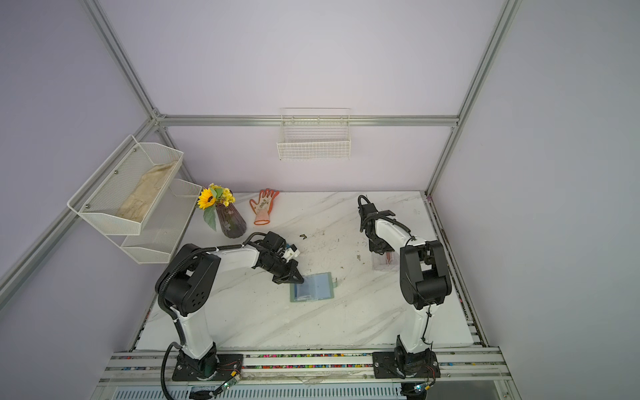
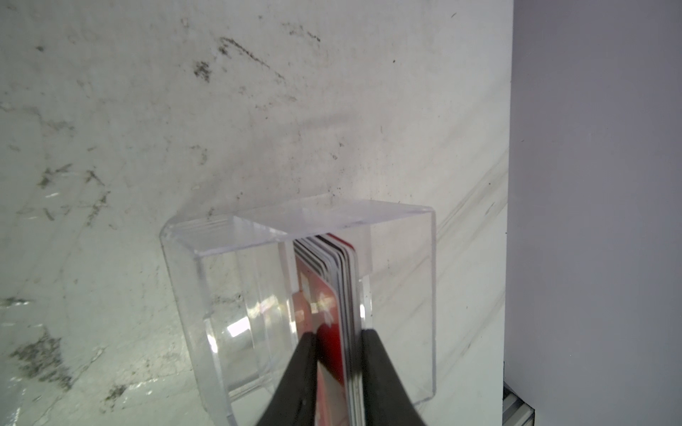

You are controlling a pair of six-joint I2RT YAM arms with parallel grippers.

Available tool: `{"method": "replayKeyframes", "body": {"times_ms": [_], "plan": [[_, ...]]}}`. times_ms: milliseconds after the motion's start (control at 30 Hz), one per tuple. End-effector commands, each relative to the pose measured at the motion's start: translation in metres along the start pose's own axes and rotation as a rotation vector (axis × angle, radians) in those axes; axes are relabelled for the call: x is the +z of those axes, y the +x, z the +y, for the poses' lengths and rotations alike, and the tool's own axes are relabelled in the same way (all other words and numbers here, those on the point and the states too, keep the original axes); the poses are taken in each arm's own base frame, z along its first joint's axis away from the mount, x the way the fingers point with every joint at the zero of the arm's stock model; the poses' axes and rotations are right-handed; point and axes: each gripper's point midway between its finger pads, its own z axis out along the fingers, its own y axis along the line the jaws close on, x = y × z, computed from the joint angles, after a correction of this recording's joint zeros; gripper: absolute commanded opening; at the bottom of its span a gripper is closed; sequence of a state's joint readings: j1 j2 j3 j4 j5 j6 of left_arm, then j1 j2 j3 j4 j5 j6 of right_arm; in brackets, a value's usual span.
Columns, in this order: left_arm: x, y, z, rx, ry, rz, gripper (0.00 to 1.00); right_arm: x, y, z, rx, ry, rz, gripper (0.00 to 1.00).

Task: Insert credit cards into a card holder
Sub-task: Pick up the credit card from the storage box.

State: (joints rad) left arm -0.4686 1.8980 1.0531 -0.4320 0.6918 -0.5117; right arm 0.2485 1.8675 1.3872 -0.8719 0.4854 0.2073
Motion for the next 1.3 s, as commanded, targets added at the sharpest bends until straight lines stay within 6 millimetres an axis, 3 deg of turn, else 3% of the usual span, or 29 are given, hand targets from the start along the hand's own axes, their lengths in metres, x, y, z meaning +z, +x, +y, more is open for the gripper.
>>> {"method": "replayKeyframes", "body": {"times_ms": [0, 167, 400, 567, 967, 1133, 1267], "plan": [[0.016, 0.029, 0.056, -0.087, -0.213, 0.072, 0.0, -0.004, 0.006, -0.008, 0.007, 0.014, 0.007, 0.21], [0.015, 0.029, 0.057, -0.087, -0.213, 0.073, 0.0, -0.006, 0.004, -0.013, 0.014, 0.034, -0.004, 0.12], [0.016, 0.028, 0.056, -0.086, -0.21, 0.072, 0.0, -0.009, 0.002, -0.02, 0.028, 0.065, -0.009, 0.1], [0.016, 0.027, 0.056, -0.085, -0.209, 0.075, 0.0, -0.007, 0.003, -0.022, 0.028, 0.084, 0.003, 0.03], [0.02, 0.029, 0.059, -0.081, -0.201, 0.082, 0.0, 0.0, 0.011, -0.022, 0.02, 0.114, 0.039, 0.0], [0.017, 0.028, 0.054, -0.074, -0.191, 0.074, 0.0, -0.013, 0.01, -0.021, 0.042, 0.062, 0.03, 0.0], [0.01, 0.023, 0.045, -0.061, -0.184, 0.057, 0.0, -0.035, 0.004, -0.018, 0.056, -0.038, -0.002, 0.0]]}}
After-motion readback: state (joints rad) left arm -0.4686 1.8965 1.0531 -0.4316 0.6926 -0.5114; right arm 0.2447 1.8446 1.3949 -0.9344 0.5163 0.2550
